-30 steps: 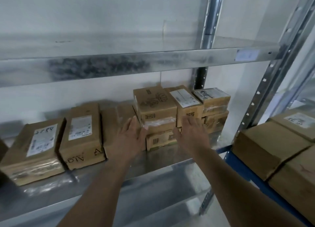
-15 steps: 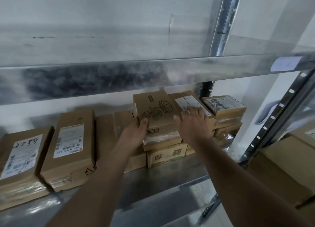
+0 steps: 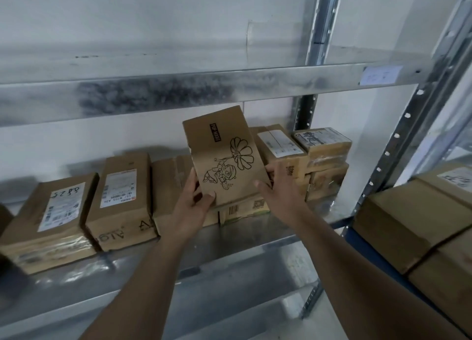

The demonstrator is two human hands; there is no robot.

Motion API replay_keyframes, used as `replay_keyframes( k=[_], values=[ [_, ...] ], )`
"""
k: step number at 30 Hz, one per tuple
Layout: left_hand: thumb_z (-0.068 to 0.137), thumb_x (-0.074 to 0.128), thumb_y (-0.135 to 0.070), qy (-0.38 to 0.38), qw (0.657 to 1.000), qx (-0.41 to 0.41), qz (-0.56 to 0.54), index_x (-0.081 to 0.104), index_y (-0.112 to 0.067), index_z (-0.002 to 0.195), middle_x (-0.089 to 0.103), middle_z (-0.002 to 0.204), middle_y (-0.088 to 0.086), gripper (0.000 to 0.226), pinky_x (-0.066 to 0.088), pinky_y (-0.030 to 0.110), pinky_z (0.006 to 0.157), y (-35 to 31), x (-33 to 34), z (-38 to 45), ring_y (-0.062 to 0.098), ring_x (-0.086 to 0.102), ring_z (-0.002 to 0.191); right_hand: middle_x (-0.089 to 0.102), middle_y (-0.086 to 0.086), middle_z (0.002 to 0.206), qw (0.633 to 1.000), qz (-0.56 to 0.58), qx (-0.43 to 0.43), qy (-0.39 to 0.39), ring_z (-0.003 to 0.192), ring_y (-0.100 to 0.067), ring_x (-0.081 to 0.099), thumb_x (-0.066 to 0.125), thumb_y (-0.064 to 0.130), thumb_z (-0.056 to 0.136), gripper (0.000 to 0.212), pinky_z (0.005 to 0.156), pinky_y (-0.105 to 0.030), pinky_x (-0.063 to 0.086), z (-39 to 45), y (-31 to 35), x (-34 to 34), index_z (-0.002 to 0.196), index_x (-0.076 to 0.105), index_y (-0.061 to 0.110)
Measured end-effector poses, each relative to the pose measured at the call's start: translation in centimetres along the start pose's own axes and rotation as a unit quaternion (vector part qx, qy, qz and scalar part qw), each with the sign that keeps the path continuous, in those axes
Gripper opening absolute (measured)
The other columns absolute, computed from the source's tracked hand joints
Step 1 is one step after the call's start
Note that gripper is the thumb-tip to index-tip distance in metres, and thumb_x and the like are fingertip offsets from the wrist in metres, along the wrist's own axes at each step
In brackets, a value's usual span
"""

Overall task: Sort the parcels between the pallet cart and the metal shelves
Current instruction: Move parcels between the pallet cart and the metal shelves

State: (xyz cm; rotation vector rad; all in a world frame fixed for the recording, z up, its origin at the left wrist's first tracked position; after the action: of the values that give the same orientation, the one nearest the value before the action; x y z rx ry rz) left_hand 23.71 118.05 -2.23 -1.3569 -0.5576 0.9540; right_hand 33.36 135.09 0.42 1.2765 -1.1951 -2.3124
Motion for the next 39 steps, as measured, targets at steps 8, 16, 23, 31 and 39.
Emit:
replay_keyframes(
  k=[8, 16, 23, 31, 39],
  values=[
    [0.094, 0.049, -0.005, 0.025, 0.999, 0.04, 0.0, 0.019, -0.037, 0.147, 0.045, 0.141, -0.011, 0.069, 0.041, 0.043, 0.105, -1.2, 0.3, -8.3, 0.007, 0.043, 0.128, 0.047, 0.004, 0.143, 0.987, 0.148, 0.032, 0.059, 0.133, -0.013, 0.042, 0.059, 0.015, 0.092, 0.062, 0.11, -0.041, 0.036, -8.7, -0.6, 0.1, 0.145, 0.028, 0.025],
    [0.093, 0.051, -0.004, 0.089, 0.994, 0.061, 0.0, 0.021, -0.031, 0.148, 0.049, 0.139, -0.006, 0.069, 0.046, 0.032, 0.1, -2.6, 4.3, -16.0, 0.012, 0.045, 0.128, 0.033, -0.002, 0.15, 0.997, 0.07, 0.035, -0.005, 0.132, -0.016, 0.039, 0.05, 0.023, 0.096, 0.069, 0.109, -0.039, 0.038, -18.7, -1.1, -4.6, 0.153, 0.012, 0.027],
    [0.092, 0.055, -0.013, 0.145, 0.986, 0.083, 0.0, 0.018, -0.045, 0.146, 0.049, 0.135, -0.019, 0.073, 0.049, 0.015, 0.086, -4.1, 10.1, -20.3, 0.001, 0.046, 0.124, 0.041, 0.001, 0.138, 0.993, 0.05, 0.064, -0.082, 0.121, -0.012, 0.045, 0.051, 0.024, 0.092, 0.066, 0.101, -0.04, 0.046, -26.2, -2.7, -11.1, 0.15, 0.019, 0.032],
    [0.091, 0.056, -0.016, 0.232, 0.964, 0.127, 0.003, 0.017, -0.047, 0.145, 0.049, 0.136, -0.021, 0.074, 0.042, 0.028, 0.1, -8.0, 19.0, -24.4, 0.0, 0.047, 0.123, 0.038, 0.0, 0.144, 0.978, 0.036, 0.086, -0.187, 0.131, -0.014, 0.038, 0.054, 0.024, 0.09, 0.069, 0.105, -0.045, 0.041, -34.2, -5.0, -19.4, 0.151, 0.02, 0.028],
    [0.088, 0.061, -0.03, 0.336, 0.927, 0.166, 0.019, 0.012, -0.05, 0.144, 0.045, 0.139, -0.017, 0.077, 0.036, 0.043, 0.107, -13.2, 28.6, -26.8, 0.005, 0.041, 0.128, 0.038, 0.001, 0.139, 0.941, -0.012, 0.114, -0.32, 0.12, -0.009, 0.044, 0.055, 0.024, 0.094, 0.066, 0.1, -0.033, 0.044, -41.0, -6.5, -28.4, 0.15, 0.022, 0.03]
  ],
)
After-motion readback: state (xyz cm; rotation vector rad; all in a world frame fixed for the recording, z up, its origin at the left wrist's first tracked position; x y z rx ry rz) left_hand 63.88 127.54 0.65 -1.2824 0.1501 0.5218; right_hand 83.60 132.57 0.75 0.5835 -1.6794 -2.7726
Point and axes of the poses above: each hand's wrist, its own z-axis towards the middle knuckle, its own x-axis out of the palm, y = z × x, the point moved 10 cm from there along z, towards the middle knuckle
